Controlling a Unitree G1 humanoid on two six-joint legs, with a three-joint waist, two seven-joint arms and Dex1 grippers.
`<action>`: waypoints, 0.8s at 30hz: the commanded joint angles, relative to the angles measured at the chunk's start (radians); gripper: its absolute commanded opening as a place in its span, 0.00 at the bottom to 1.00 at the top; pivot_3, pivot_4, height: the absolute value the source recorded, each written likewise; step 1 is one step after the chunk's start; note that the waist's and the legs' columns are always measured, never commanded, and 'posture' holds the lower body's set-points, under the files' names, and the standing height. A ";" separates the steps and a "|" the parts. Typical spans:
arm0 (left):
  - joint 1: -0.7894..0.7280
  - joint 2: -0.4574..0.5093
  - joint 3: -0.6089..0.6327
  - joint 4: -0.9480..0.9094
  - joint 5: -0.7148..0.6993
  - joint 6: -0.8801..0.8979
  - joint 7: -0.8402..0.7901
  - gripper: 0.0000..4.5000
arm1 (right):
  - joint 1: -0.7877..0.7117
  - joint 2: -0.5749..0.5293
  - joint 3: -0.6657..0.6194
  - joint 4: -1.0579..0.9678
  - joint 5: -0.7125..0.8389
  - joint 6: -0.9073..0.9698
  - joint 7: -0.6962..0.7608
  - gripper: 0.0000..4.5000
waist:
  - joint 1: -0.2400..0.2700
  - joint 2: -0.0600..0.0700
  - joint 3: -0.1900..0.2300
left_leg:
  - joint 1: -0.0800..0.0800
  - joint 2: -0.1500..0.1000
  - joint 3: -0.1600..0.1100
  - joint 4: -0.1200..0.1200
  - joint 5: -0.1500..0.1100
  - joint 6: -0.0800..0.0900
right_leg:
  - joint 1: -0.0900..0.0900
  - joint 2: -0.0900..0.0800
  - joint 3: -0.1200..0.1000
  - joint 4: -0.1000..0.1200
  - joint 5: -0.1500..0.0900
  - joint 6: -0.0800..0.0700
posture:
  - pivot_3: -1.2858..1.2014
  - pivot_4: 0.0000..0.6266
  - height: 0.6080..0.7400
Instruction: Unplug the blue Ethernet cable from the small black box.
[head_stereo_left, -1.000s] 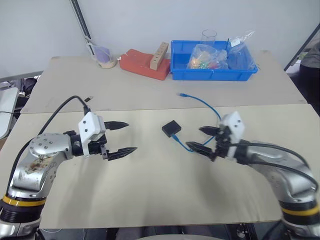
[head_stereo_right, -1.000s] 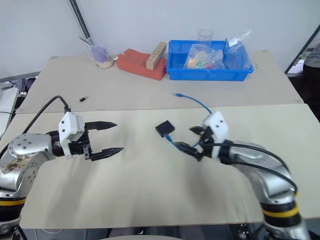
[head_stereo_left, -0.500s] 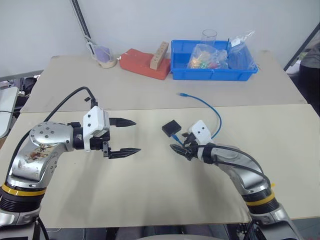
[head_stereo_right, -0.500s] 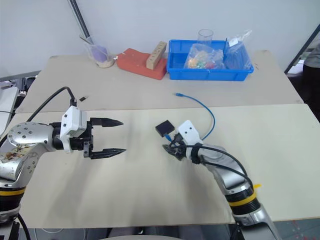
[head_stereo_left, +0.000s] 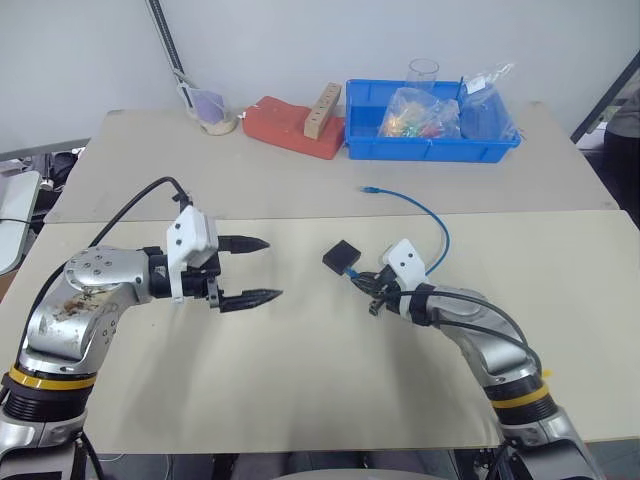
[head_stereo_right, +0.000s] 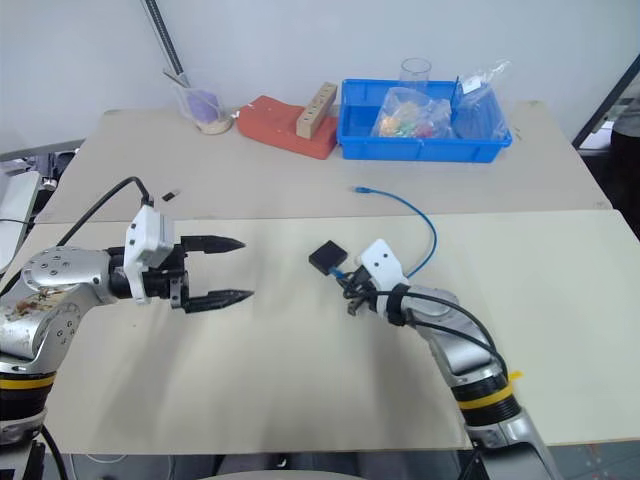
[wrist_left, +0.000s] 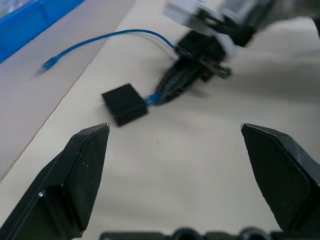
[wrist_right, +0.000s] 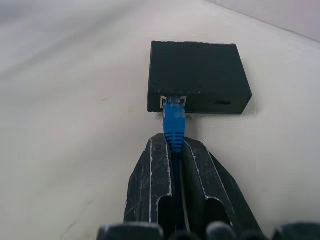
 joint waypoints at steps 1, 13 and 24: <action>-0.077 -0.019 0.050 0.058 -0.155 0.214 0.040 1.00 | -0.094 -0.117 0.019 0.061 -0.183 -0.539 0.065 0.01 | -0.004 -0.001 0.000 | 0.000 0.000 0.000 0.000 0.000 0.000 | 0.000 0.000 0.000 0.000 0.000 0.000 | 0.52 0.24 1.00; -0.201 -0.142 0.015 0.120 -0.203 0.308 0.074 1.00 | -0.302 -0.085 0.073 0.291 -0.269 -1.057 0.096 0.01 | -0.005 -0.002 0.000 | 0.001 0.002 0.000 0.001 0.000 -0.001 | 0.001 0.001 0.000 0.002 0.000 0.000 | 0.52 0.24 1.00; -0.176 -0.144 0.000 0.088 -0.204 0.305 0.039 0.16 | -0.342 -0.067 0.071 0.328 -0.279 -1.092 0.103 0.00 | -0.003 -0.002 0.000 | 0.001 0.002 0.000 0.001 0.000 -0.001 | 0.001 0.001 0.000 0.002 0.000 0.000 | 0.52 0.24 1.00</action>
